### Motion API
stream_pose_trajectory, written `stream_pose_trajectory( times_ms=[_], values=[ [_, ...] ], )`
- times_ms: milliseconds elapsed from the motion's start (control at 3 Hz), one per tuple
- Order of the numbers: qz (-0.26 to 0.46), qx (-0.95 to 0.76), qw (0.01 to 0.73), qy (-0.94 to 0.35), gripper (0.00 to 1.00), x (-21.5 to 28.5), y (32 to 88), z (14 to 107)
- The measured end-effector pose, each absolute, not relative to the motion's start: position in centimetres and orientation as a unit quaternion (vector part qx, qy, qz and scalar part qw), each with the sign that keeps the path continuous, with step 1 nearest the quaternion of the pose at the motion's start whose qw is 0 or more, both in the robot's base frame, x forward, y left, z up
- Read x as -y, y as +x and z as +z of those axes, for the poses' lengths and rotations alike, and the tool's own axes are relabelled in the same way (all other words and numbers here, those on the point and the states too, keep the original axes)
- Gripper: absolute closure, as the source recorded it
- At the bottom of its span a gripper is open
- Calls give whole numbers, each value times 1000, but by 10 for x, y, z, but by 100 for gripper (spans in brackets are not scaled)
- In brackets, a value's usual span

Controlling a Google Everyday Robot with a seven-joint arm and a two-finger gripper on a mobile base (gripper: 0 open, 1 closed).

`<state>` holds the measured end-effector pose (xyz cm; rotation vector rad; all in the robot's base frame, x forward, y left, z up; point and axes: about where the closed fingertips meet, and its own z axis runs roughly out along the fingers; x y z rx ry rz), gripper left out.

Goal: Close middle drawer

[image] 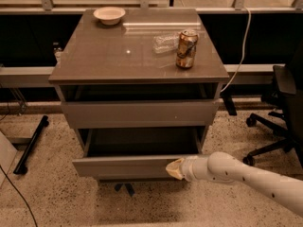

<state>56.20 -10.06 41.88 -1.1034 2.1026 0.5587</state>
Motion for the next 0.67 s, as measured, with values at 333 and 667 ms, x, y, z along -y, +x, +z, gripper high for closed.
stream_pose_trajectory(
  times_ms=[333, 667],
  values=[
    [204, -789, 378, -439, 100, 90, 595, 425],
    [204, -789, 378, -439, 82, 90, 595, 425]
  ],
)
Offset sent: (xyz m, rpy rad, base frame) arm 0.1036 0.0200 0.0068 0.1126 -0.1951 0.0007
